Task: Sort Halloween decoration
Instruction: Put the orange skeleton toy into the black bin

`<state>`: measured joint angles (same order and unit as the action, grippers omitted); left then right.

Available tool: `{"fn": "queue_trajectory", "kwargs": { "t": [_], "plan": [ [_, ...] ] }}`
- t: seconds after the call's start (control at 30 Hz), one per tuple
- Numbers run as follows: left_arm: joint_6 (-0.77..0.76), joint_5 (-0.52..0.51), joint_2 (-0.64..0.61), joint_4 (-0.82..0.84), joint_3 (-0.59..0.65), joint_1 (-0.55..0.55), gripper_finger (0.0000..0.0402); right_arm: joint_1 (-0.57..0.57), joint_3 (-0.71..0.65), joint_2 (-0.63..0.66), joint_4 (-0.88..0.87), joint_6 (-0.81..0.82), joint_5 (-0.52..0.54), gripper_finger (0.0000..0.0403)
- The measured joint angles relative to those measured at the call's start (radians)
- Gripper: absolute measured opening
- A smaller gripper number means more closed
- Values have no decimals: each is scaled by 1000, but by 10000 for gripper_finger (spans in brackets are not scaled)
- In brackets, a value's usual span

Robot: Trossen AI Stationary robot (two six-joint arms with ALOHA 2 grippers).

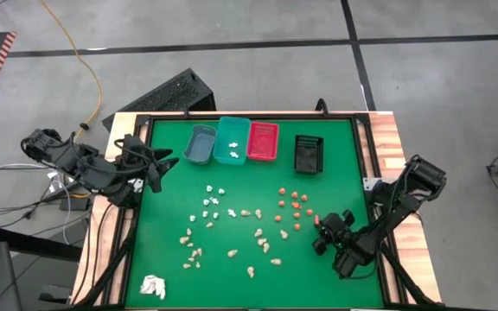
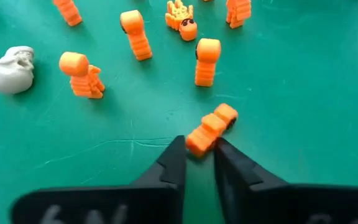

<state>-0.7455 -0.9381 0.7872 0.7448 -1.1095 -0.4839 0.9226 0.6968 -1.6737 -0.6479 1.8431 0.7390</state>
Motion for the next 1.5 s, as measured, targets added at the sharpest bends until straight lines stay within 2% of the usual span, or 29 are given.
{"fn": "queue_trajectory", "kwargs": {
  "t": [0.17, 0.3, 0.4, 0.6, 0.8, 1.1, 1.37, 1.5],
  "plan": [
    [3, 0, 0, 0, 0, 1, 187, 2, 1, 45, -3, 0, -7, 6],
    [3, 0, 0, 1, 0, 1, 187, 11, 17, 101, -6, -12, -33, 13],
    [5, 0, 0, 2, 0, 1, 187, 15, 44, 133, -76, -14, -20, 11],
    [27, -2, 0, 4, 0, 1, 187, 8, 110, 173, -223, -11, 46, 2],
    [27, -9, 0, 6, 0, 1, 187, -63, 183, 212, -419, -14, 150, 1],
    [35, -9, 0, 7, 0, 1, 187, -278, 211, 358, -612, -122, 241, 0],
    [35, -9, 0, 7, 0, 1, 187, -586, 211, 496, -590, -409, 235, 0],
    [30, -8, 0, 7, 0, 1, 187, -736, 211, 535, -524, -619, 197, 0]
  ]
}}
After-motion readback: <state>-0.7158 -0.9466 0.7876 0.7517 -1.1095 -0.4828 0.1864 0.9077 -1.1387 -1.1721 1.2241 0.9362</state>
